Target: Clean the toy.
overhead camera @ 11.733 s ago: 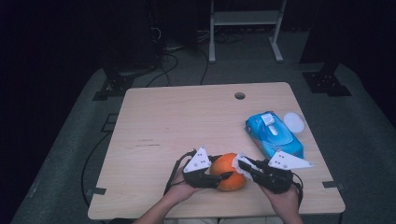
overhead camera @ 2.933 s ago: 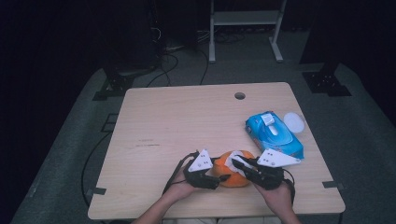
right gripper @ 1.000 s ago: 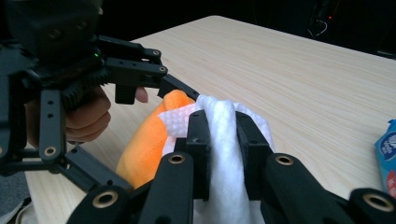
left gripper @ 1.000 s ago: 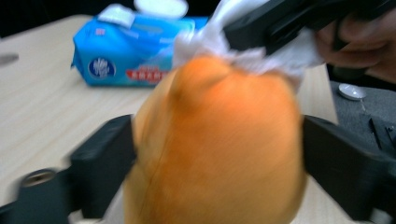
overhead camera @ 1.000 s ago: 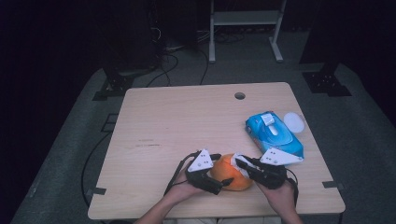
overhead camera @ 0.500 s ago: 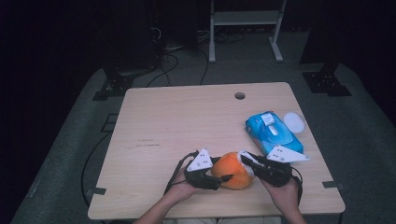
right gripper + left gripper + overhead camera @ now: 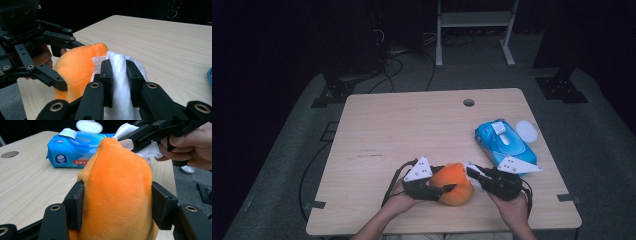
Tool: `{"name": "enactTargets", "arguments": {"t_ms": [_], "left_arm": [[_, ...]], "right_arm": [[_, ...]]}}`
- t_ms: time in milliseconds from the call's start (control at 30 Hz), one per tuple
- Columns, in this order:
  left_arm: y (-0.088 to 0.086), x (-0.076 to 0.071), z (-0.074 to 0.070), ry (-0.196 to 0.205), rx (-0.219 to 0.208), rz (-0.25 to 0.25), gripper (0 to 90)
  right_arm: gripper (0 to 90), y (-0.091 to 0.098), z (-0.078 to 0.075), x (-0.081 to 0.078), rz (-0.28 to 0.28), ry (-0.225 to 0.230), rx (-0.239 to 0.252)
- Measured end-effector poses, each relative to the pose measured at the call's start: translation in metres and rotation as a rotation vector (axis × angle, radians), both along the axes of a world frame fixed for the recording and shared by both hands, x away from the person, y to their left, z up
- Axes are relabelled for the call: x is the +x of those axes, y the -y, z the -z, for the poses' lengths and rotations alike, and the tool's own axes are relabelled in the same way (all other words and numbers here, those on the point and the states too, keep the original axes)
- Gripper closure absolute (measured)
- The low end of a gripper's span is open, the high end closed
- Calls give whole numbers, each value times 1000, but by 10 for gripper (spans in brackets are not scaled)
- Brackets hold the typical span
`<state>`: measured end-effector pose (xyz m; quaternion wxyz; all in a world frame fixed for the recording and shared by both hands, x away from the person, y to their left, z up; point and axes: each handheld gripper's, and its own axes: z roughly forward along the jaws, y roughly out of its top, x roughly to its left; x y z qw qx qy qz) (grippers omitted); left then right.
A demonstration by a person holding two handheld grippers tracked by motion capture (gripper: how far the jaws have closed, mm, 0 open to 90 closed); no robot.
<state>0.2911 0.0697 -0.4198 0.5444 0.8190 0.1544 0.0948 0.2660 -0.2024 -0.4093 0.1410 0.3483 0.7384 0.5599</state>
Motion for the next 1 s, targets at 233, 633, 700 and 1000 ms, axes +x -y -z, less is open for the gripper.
{"name": "enactTargets", "arguments": {"t_ms": [233, 633, 700, 1000], "left_arm": [[2, 4, 3, -14, -10, -10, 361], [1, 10, 6, -35, -16, -44, 327], [0, 10, 7, -37, -9, -51, 327], [-6, 13, 9, -57, -9, -46, 349]], "right_arm": [[777, -8, -7, -8, -44, 46, 0], [777, -2, 4, 4, 9, 28, -38], [778, -5, 5, 2, 8, 26, -32], [778, -8, 10, 5, -12, 10, -15]]}}
